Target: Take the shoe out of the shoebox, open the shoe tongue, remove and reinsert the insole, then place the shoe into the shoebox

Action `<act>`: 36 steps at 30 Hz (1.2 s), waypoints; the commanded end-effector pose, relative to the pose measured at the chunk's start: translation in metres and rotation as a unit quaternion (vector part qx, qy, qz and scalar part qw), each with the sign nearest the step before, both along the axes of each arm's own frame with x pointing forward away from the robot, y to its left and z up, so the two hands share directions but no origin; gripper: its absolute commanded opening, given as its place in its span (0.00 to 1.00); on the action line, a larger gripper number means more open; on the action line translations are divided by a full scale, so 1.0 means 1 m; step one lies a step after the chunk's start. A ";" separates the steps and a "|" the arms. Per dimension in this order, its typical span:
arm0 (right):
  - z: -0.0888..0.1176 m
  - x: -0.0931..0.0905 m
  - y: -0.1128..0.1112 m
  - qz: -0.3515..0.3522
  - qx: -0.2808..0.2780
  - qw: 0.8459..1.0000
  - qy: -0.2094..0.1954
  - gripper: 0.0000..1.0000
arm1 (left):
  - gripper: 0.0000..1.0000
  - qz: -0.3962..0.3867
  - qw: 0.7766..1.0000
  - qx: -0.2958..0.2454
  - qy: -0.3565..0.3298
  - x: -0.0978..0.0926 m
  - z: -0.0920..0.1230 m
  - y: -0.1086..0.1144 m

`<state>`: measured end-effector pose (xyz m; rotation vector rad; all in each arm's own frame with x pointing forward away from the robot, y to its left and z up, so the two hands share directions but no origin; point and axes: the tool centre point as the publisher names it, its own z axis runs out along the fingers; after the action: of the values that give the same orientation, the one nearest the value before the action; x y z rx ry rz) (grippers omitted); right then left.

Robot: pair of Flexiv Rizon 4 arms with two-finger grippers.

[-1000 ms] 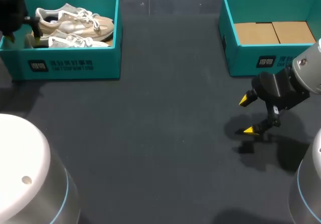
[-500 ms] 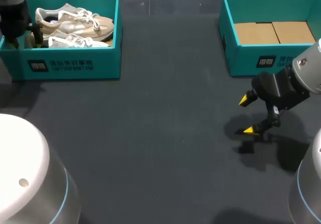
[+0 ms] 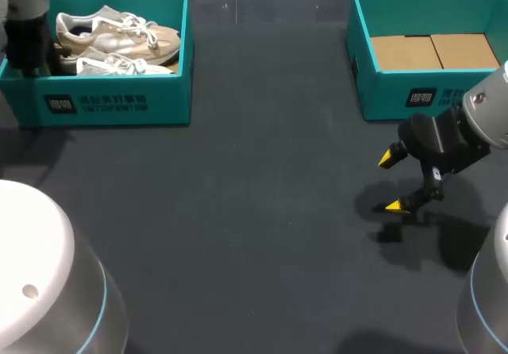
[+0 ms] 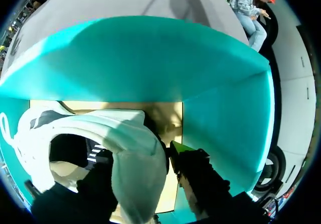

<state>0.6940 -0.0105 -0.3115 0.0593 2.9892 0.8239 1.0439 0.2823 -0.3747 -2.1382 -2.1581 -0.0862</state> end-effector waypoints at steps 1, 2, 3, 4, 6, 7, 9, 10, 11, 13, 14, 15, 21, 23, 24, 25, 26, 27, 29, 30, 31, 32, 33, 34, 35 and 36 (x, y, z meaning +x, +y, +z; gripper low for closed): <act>0.000 -0.001 0.000 -0.001 -0.001 1.000 -0.001 1.00 | 0.00 -0.002 1.000 -0.001 0.002 0.004 0.000 0.002; 0.000 -0.001 0.000 -0.001 -0.001 1.000 -0.001 1.00 | 0.00 -0.003 1.000 -0.001 0.000 0.004 0.001 0.003; 0.000 -0.001 0.000 -0.001 -0.001 1.000 -0.001 1.00 | 0.00 -0.005 1.000 -0.001 -0.001 0.003 0.002 0.004; 0.000 -0.001 0.000 -0.001 -0.001 1.000 -0.001 1.00 | 0.00 -0.007 1.000 -0.001 -0.002 0.003 0.003 0.005; 0.000 -0.001 0.000 -0.001 -0.001 1.000 -0.001 1.00 | 0.00 -0.012 1.000 0.000 -0.005 0.001 0.004 0.007; 0.000 -0.001 0.000 -0.001 -0.001 1.000 -0.001 1.00 | 0.00 -0.015 1.000 0.001 -0.007 0.000 0.005 0.008; 0.000 -0.001 0.000 -0.001 -0.001 1.000 -0.001 1.00 | 0.00 -0.021 1.000 0.000 -0.009 -0.003 0.008 0.010; 0.000 -0.001 0.000 -0.001 -0.001 1.000 -0.001 1.00 | 0.00 -0.023 1.000 -0.001 -0.011 -0.004 0.009 0.012; 0.000 -0.001 0.000 -0.001 -0.001 1.000 -0.001 1.00 | 0.00 -0.025 1.000 -0.002 -0.013 -0.005 0.011 0.013; 0.000 -0.001 0.000 -0.001 -0.001 1.000 -0.001 1.00 | 0.00 -0.029 0.999 -0.005 -0.016 -0.006 0.016 0.016; 0.000 -0.001 0.000 -0.001 -0.001 1.000 -0.001 1.00 | 0.00 -0.030 0.999 -0.006 -0.018 -0.007 0.019 0.017; 0.000 -0.001 0.000 -0.001 -0.001 1.000 -0.001 1.00 | 0.00 -0.030 0.999 -0.006 -0.020 -0.007 0.021 0.017; 0.000 -0.001 0.000 -0.001 -0.001 1.000 -0.001 1.00 | 0.00 -0.040 0.999 -0.012 -0.034 -0.007 0.039 0.024; 0.000 -0.001 0.000 -0.001 -0.001 1.000 -0.001 1.00 | 0.00 -0.037 0.999 -0.011 -0.037 -0.005 0.046 0.026; 0.000 -0.001 0.000 -0.001 -0.001 1.000 -0.001 1.00 | 0.00 -0.035 0.999 -0.010 -0.040 -0.004 0.051 0.027; 0.000 -0.001 0.000 -0.001 -0.001 1.000 -0.001 1.00 | 0.00 -0.034 0.998 -0.010 -0.043 -0.004 0.056 0.028; 0.000 -0.001 0.000 -0.001 -0.001 1.000 -0.001 1.00 | 0.00 -0.031 0.998 -0.009 -0.046 -0.003 0.062 0.028; 0.000 -0.001 0.000 -0.001 -0.001 1.000 -0.001 1.00 | 0.00 -0.030 0.998 -0.009 -0.049 -0.002 0.069 0.028; 0.000 -0.001 0.000 -0.001 -0.001 1.000 -0.001 1.00 | 0.00 -0.028 0.998 -0.009 -0.051 0.000 0.083 0.029; 0.000 -0.001 0.000 -0.001 -0.001 1.000 -0.001 1.00 | 0.00 -0.027 0.998 -0.009 -0.053 0.001 0.090 0.029; 0.000 -0.001 0.000 -0.001 -0.001 1.000 -0.001 1.00 | 0.00 -0.026 0.998 -0.010 -0.054 0.001 0.097 0.029; 0.000 -0.001 0.000 -0.001 -0.001 1.000 -0.001 1.00 | 0.00 -0.025 0.998 -0.010 -0.055 0.002 0.104 0.030; 0.000 -0.001 0.000 -0.001 -0.001 1.000 -0.001 1.00 | 0.00 -0.025 0.998 -0.010 -0.055 0.003 0.110 0.030; 0.000 -0.001 0.000 -0.001 -0.001 1.000 -0.001 1.00 | 0.00 -0.024 0.998 -0.010 -0.055 0.004 0.116 0.030; 0.000 -0.001 0.000 -0.001 -0.001 1.000 -0.001 1.00 | 0.00 -0.023 0.998 -0.010 -0.056 0.005 0.122 0.031; 0.000 -0.001 0.000 -0.001 -0.001 1.000 -0.001 1.00 | 0.00 -0.023 0.998 -0.013 -0.055 0.005 0.128 0.031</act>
<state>0.6940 -0.0105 -0.3115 0.0594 2.9892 0.8239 1.0526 0.3130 -0.2713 -2.2484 -2.1842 -0.1959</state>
